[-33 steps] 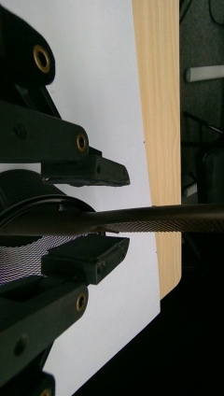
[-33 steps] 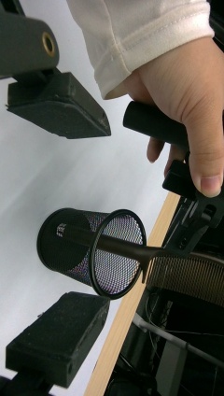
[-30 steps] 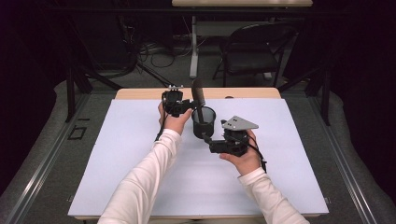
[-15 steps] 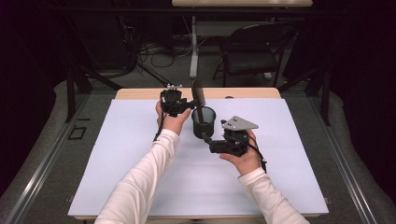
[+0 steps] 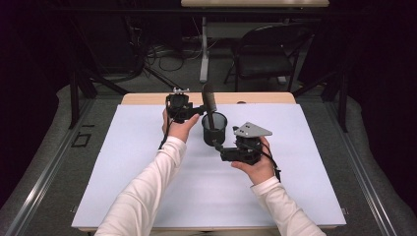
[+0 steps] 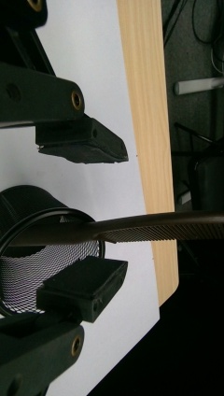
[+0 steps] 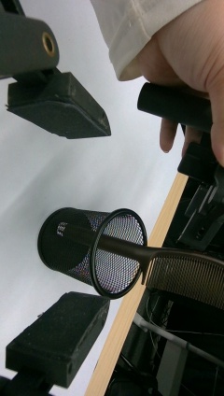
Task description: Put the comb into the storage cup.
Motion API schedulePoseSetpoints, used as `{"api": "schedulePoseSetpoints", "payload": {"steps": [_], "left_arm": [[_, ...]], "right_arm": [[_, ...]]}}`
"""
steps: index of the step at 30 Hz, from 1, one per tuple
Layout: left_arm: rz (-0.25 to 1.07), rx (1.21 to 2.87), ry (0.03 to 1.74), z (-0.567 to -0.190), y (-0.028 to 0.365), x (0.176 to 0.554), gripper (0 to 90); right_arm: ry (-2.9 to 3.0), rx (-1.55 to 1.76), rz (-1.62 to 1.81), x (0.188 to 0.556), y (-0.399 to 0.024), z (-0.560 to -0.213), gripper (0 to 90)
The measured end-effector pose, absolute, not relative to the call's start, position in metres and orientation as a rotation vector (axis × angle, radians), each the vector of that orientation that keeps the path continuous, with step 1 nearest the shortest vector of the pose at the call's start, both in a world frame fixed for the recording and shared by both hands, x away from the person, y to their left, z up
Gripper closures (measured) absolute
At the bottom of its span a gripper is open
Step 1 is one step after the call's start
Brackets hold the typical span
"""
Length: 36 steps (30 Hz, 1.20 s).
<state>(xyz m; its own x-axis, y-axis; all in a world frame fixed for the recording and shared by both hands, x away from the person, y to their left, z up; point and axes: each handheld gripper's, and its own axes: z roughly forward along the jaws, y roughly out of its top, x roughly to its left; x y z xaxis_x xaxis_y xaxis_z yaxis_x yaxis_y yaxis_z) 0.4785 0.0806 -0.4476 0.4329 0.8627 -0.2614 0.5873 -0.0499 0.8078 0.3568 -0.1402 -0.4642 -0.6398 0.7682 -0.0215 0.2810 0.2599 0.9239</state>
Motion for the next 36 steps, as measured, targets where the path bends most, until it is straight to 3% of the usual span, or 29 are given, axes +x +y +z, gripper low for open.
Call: {"api": "schedulePoseSetpoints", "payload": {"steps": [15, 21, 36], "left_arm": [[0.445, 1.780, 1.165, -0.434, 0.078, 0.465, 38.8], [0.411, 1.795, 1.149, -0.432, 0.080, 0.460, 36.8], [0.418, 1.835, 1.021, -0.422, 0.090, 0.440, 24.1]], "right_arm": [[2.063, 0.949, 1.361, 0.357, -0.140, -0.465, 14.9], [2.061, 0.949, 1.362, 0.357, -0.140, -0.464, 14.9], [2.058, 0.950, 1.364, 0.357, -0.142, -0.463, 14.9]]}}
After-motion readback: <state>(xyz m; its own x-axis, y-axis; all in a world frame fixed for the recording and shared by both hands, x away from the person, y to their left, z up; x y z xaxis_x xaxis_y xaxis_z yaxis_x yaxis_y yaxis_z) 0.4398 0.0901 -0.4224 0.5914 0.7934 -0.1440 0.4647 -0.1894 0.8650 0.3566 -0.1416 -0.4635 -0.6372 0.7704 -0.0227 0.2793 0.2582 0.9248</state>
